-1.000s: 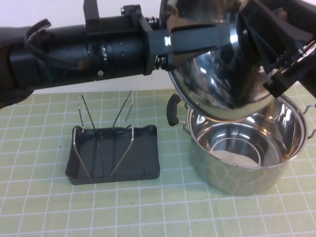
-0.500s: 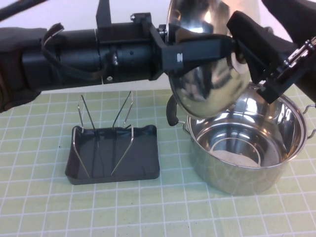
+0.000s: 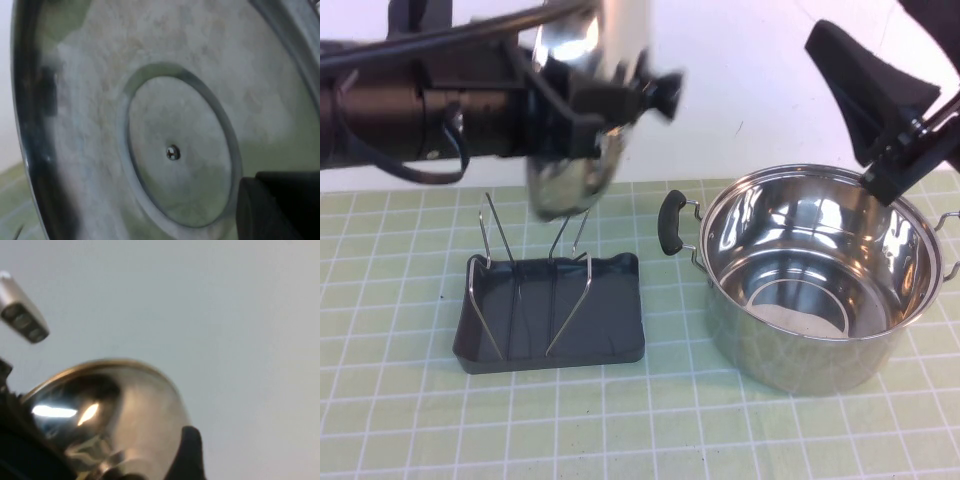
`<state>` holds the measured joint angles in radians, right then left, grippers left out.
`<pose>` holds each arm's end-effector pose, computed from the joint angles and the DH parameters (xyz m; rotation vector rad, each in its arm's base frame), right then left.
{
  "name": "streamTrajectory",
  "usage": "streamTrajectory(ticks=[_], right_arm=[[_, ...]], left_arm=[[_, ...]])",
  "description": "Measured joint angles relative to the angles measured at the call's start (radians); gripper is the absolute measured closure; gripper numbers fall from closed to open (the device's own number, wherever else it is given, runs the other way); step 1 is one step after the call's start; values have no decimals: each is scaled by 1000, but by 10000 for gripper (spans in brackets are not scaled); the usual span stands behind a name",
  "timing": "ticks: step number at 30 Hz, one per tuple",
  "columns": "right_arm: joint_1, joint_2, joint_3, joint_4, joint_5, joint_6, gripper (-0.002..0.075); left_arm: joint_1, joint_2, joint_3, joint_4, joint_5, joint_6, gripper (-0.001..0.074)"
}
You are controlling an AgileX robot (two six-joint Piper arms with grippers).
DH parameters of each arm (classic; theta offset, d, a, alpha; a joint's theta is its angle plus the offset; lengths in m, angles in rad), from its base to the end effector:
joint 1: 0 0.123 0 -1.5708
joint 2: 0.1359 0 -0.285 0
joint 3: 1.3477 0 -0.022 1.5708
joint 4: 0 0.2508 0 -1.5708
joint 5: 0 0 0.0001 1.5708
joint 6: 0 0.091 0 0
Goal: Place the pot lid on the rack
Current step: Place the pot lid on the pot rack
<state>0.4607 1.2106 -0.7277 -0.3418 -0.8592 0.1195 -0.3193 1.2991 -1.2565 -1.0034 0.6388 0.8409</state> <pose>0.2194 0.1347 0.3614 -0.5416 1.0300 0.4575 0.2564 -0.1330 0.4126 0.6063 1.8324 -0.7553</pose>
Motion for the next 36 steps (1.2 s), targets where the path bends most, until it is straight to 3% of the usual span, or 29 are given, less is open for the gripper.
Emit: streamTrajectory(ticks=[11, 31, 34, 36], right_arm=[[0, 0, 0, 9, 45, -6, 146], [0, 0, 0, 11, 86, -10, 146], [0, 0, 0, 11, 89, -10, 146], [0, 0, 0, 11, 91, -14, 146]], left_arm=[[0, 60, 9, 409, 33, -342, 632], [0, 194, 54, 471, -12, -408, 629], [0, 194, 54, 471, -24, -408, 548], [0, 194, 54, 471, -26, -408, 449]])
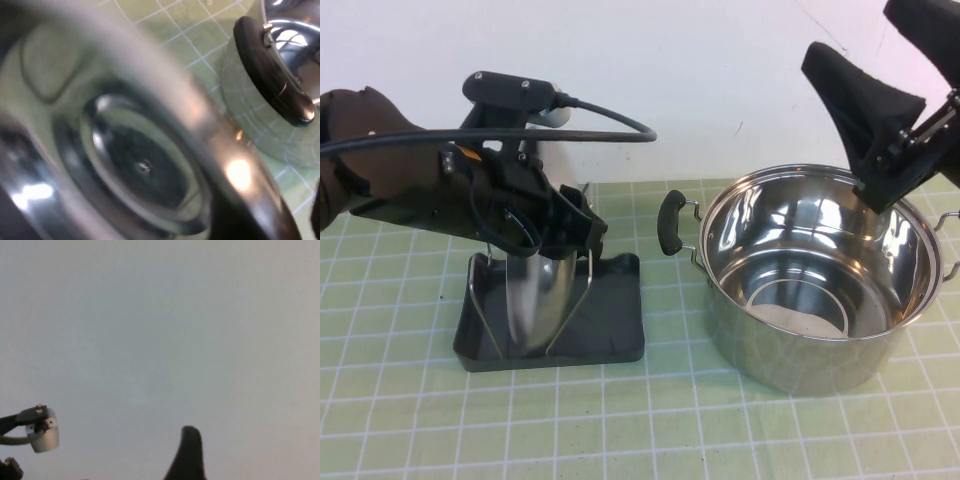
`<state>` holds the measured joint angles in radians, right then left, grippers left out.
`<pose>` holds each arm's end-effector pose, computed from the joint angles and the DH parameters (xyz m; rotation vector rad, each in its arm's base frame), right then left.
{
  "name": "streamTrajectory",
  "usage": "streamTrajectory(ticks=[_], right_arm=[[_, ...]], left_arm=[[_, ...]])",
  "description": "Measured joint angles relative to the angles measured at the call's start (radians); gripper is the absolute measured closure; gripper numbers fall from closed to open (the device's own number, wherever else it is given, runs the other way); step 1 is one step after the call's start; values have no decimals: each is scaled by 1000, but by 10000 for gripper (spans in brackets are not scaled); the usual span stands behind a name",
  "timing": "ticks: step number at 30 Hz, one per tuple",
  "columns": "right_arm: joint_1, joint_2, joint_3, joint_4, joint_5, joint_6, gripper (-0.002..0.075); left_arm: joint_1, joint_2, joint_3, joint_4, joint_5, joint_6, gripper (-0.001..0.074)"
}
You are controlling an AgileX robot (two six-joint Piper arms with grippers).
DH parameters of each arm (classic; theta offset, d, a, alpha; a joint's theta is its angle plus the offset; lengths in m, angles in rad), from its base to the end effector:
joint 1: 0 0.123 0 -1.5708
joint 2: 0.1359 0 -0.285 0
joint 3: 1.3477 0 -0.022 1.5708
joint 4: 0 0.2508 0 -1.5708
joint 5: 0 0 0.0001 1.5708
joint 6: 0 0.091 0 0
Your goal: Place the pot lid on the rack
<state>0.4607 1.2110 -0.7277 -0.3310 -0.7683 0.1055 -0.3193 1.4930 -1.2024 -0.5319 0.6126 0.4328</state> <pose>0.2238 0.1340 0.3543 -0.5533 1.1170 0.4209 0.3053 -0.1289 0.3191 0.5016 2.2791 -0.5117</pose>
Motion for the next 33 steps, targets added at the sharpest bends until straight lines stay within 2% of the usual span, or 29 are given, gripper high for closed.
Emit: streamTrajectory(ticks=[3, 5, 7, 9, 12, 14, 17, 20, 24, 33], right_arm=[[0, -8, 0, 0, 11, -34, 146], [0, -32, 0, 0, 42, -73, 147], [0, -71, 0, 0, 96, -100, 159], [0, -130, 0, 0, 196, -105, 203], [0, -237, 0, 0, 400, -105, 319], [0, -301, 0, 0, 536, -89, 426], [0, -395, 0, 6, 721, -59, 582], [0, -494, 10, 8, 808, -53, 682], [0, -655, 65, 2, 821, -53, 718], [0, -912, 229, 10, 843, -44, 727]], left_arm=[[0, -4, 0, 21, 2, 0, 368], [0, -18, 0, 50, 10, -5, 363], [0, -49, 0, 95, 21, -30, 395], [0, -99, 0, 160, 37, -61, 470], [0, -195, 0, 236, 58, -86, 623], [0, -265, 2, 269, 73, -95, 683], [0, -399, 40, 292, 64, -101, 720], [1, -536, 123, 298, 28, -106, 730], [1, -729, 283, 339, -3, -170, 733], [1, -1111, 682, 532, -87, -404, 733]])
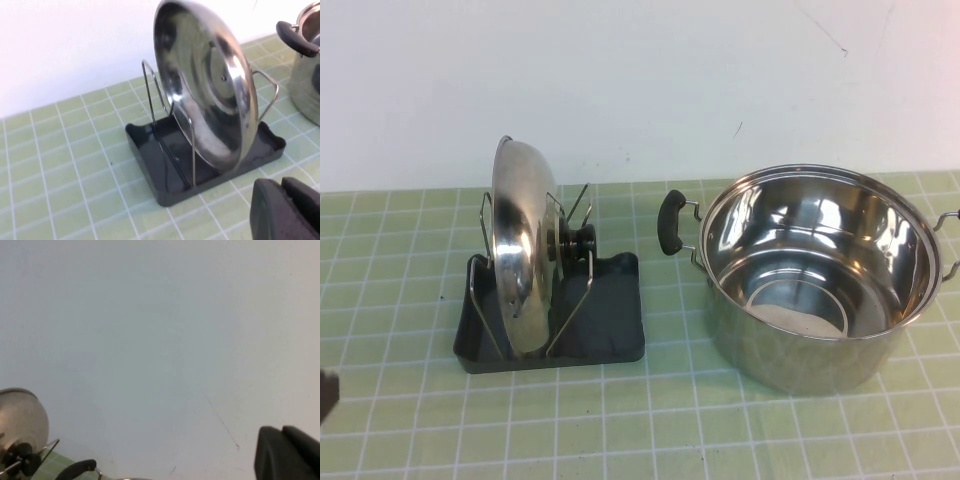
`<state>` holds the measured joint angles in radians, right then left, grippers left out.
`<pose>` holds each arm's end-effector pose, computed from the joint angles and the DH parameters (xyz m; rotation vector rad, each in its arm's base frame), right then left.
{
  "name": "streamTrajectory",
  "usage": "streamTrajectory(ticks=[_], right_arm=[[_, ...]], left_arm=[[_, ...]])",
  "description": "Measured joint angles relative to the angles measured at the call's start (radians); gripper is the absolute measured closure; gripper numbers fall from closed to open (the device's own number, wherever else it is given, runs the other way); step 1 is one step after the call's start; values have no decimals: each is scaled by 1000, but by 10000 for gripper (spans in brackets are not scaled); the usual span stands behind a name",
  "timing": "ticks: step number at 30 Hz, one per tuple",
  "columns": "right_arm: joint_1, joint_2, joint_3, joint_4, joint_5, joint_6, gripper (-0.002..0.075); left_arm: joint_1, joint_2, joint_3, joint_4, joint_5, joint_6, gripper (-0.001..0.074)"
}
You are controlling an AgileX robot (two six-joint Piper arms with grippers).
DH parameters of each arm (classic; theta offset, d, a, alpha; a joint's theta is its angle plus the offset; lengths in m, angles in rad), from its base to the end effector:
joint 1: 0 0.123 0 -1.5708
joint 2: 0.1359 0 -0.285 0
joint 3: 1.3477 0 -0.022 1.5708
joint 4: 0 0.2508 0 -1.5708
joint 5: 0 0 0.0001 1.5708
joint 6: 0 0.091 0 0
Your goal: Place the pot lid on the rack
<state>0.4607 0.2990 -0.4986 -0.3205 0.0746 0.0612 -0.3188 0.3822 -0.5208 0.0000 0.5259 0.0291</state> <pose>0.0590 0.0268 0.3545 -0.4588 1.2766 0.1544 0.0748 -0.0247 0.3147 0.3246 1.8474 -0.1996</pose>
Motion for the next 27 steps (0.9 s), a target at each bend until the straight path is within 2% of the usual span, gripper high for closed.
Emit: streamTrajectory(ticks=[8, 27], right_arm=[[0, -62, 57, 9, 51, 21, 727], [0, -64, 61, 15, 95, 42, 727]], left_arm=[[0, -188, 205, 18, -42, -64, 733], [0, -198, 393, 16, -61, -66, 734]])
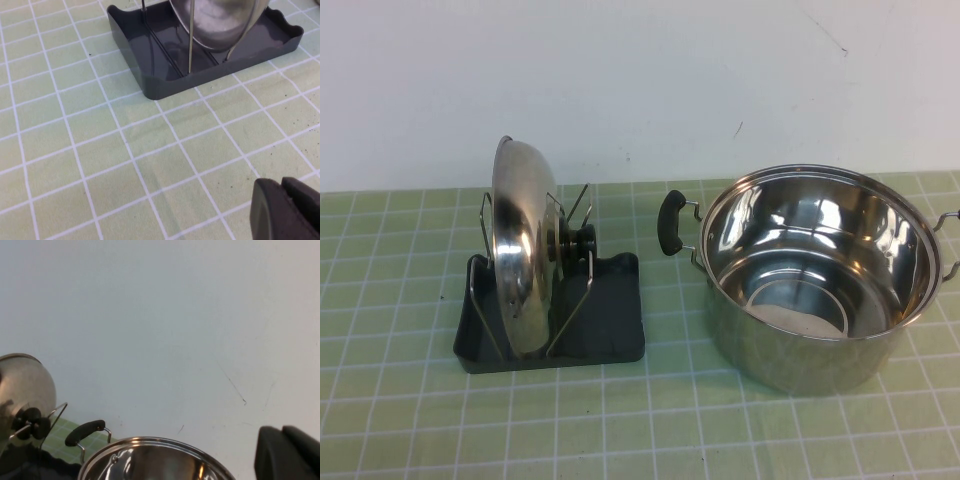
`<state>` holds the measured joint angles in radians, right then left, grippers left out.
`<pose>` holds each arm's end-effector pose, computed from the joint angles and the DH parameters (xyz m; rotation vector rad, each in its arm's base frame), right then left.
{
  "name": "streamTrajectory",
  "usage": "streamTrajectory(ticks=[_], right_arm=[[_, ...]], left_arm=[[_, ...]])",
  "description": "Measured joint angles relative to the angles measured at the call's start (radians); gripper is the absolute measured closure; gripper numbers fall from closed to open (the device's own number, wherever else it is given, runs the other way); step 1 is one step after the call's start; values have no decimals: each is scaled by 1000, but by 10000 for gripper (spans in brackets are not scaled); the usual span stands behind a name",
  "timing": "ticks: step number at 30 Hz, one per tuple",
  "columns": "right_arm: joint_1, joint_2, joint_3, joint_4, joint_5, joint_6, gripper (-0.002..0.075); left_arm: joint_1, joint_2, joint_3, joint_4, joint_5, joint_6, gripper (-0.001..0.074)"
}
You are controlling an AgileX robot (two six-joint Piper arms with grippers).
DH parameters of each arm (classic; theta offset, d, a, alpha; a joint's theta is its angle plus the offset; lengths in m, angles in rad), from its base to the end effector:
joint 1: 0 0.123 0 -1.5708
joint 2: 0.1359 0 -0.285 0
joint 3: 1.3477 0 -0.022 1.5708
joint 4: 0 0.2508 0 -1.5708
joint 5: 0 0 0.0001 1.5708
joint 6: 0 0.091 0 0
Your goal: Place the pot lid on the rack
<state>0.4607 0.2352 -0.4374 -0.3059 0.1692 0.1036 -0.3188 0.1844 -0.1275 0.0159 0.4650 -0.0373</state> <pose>0.0546 0.0219 0.3305 -0.4280 1.3807 0.1786 0.0591 -0.0188 0.2039 0.2918 1.9905 -0.2114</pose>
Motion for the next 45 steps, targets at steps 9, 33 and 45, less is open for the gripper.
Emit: streamTrajectory(ticks=[9, 33, 45], right_arm=[[0, -9, 33, 54, 83, 0, 727], [-481, -249, 462, 273, -46, -224, 727], [-481, -249, 465, 289, 158, -177, 727]], left_arm=[[0, 0, 2, 0, -2, 0, 734], [0, 0, 6, -1, -8, 0, 736], [0, 0, 6, -1, -8, 0, 736]])
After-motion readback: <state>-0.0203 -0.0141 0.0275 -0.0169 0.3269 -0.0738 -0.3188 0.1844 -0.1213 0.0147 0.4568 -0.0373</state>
